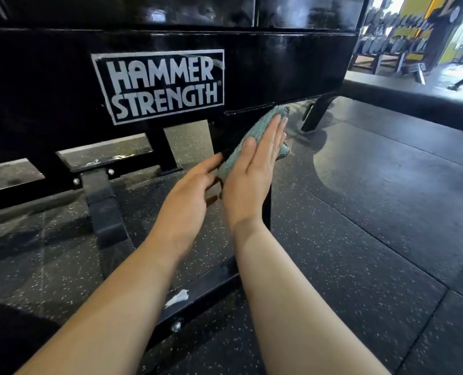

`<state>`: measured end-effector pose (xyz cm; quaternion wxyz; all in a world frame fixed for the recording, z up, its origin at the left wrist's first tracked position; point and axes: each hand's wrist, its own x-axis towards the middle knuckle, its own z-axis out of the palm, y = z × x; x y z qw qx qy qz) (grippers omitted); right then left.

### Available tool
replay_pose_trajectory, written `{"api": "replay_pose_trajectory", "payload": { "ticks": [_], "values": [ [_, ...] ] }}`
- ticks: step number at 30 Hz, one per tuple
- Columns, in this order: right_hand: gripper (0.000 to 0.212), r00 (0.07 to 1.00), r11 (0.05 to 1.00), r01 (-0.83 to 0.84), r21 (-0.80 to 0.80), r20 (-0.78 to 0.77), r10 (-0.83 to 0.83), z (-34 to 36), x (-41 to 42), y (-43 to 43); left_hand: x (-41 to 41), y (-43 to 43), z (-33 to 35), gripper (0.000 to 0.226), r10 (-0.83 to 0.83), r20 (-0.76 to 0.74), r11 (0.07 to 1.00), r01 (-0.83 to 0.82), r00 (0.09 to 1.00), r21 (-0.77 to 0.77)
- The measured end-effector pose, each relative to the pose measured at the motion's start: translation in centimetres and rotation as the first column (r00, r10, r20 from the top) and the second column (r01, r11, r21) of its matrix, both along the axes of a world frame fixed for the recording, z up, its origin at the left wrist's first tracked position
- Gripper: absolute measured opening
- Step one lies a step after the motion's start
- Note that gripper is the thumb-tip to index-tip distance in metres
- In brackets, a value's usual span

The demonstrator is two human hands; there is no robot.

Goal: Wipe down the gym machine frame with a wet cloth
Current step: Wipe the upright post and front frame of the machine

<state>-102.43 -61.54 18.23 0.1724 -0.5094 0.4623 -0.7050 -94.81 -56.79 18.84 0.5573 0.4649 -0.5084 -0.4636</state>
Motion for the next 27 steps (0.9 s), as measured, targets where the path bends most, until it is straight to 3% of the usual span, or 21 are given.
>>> {"api": "replay_pose_trajectory", "payload": {
  "ticks": [3, 8, 11, 14, 16, 19, 21, 23, 25, 27],
  "values": [
    [0.053, 0.996, 0.993, -0.06, 0.105, 0.069, 0.053, 0.8, 0.1, 0.3, -0.1, 0.4, 0.6, 0.042, 0.001, 0.089, 0.999, 0.003, 0.996, -0.05],
    [0.054, 0.976, 0.998, -0.017, -0.057, -0.219, 0.004, -2.4, 1.1, 0.4, -0.1, 0.4, 0.0, 0.032, -0.035, -0.135, 0.999, 0.033, 0.99, -0.016],
    [0.052, 0.999, 0.987, 0.015, 0.158, -0.037, -0.01, -8.4, -0.3, 0.3, 0.1, 0.1, -1.4, 0.031, -0.057, -0.081, 0.998, 0.06, 0.995, 0.028],
    [0.055, 0.937, 0.844, -0.147, 0.516, 0.346, -0.049, -10.7, -0.8, 0.9, -0.2, 0.0, -3.3, 0.038, -0.117, 0.002, 0.984, 0.115, 0.993, 0.136],
    [0.055, 0.919, 0.832, -0.178, 0.526, 0.392, -0.051, -8.3, -0.2, 1.0, -0.4, 0.0, -4.2, 0.038, -0.128, 0.019, 0.98, 0.124, 0.992, 0.153],
    [0.055, 0.971, 0.949, -0.085, 0.305, 0.239, 0.011, -4.9, 1.2, 0.5, -0.6, -0.2, -4.4, 0.03, -0.074, -0.013, 0.987, 0.075, 0.997, 0.143],
    [0.055, 0.985, 0.971, -0.054, 0.233, 0.172, 0.014, -6.3, 1.3, 0.5, -0.7, -0.6, -4.8, 0.031, -0.071, -0.097, 0.985, 0.085, 0.993, 0.149],
    [0.055, 0.973, 0.95, -0.054, 0.308, 0.23, -0.019, -10.2, 0.3, 0.4, -0.6, -1.0, -6.0, 0.036, -0.092, -0.101, 0.982, 0.107, 0.991, 0.158],
    [0.055, 0.916, 0.843, -0.134, 0.521, 0.389, -0.095, -13.3, -0.8, 0.3, -0.6, -1.0, -7.4, 0.041, -0.121, -0.031, 0.973, 0.125, 0.992, 0.194],
    [0.054, 0.831, 0.733, -0.242, 0.636, 0.526, -0.183, -13.4, -1.5, -0.3, -1.0, -0.9, -8.5, 0.043, -0.142, 0.008, 0.964, 0.137, 0.99, 0.226]
  ]
}}
